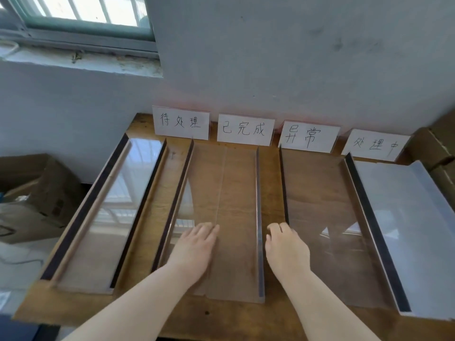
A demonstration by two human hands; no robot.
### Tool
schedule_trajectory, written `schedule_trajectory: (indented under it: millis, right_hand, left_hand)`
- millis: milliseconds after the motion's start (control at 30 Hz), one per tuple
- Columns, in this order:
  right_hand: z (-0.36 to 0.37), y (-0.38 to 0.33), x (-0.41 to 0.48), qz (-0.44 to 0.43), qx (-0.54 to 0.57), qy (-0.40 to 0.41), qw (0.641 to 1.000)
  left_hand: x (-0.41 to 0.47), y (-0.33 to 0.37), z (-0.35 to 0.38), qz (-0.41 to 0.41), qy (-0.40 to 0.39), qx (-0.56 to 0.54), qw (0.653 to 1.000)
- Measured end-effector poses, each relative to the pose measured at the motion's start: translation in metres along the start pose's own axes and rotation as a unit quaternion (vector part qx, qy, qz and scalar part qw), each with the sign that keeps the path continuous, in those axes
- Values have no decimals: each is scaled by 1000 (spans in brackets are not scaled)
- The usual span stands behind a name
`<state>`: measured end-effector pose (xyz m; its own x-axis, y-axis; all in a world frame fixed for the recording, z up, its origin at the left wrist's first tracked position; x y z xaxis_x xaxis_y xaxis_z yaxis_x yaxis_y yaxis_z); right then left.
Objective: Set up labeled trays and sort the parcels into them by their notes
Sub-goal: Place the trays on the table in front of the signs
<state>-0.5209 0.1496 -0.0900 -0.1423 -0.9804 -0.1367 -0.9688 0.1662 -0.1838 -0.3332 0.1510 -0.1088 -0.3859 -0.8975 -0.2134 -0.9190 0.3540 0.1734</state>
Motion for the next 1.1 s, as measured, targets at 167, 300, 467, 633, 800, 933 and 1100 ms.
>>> schedule_trajectory:
  millis: [167, 300, 467, 633, 800, 933, 1100]
  right_hand:
    - [14, 47, 15, 40, 76, -22, 996]
    - [49, 83, 11, 64, 61, -149, 985]
    - [61, 89, 3, 31, 10, -179, 983]
    - [60, 90, 5, 21, -3, -186, 982]
    - [59, 90, 6, 11, -20, -190, 982]
    - [61, 91, 6, 8, -25, -189, 982]
    - [66, 93, 7, 5, -13, -201, 980]
  left_hand:
    - [20, 49, 56, 23, -86, -7, 996]
    - [29, 59, 84, 37, -152, 34, 987]
    - [43, 72, 89, 43, -165, 57, 984]
    - [51, 84, 93, 42, -169, 63, 983]
    - [57, 92, 93, 53, -164, 70, 983]
    - [58, 106, 96, 64, -158, 65, 983]
    - [62, 115, 96, 54, -158, 56, 984]
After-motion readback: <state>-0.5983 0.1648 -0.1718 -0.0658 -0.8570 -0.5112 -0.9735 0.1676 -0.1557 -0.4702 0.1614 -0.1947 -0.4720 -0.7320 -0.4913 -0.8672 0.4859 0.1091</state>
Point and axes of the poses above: each hand's wrist, its own x-axis towards the middle knuckle, its own z-axis out of the palm, y = z × x, the point moved 9 cm from there along x, towards the middle knuckle, and after that the axes turned 5 degrees about z, right-handed, at the moved point
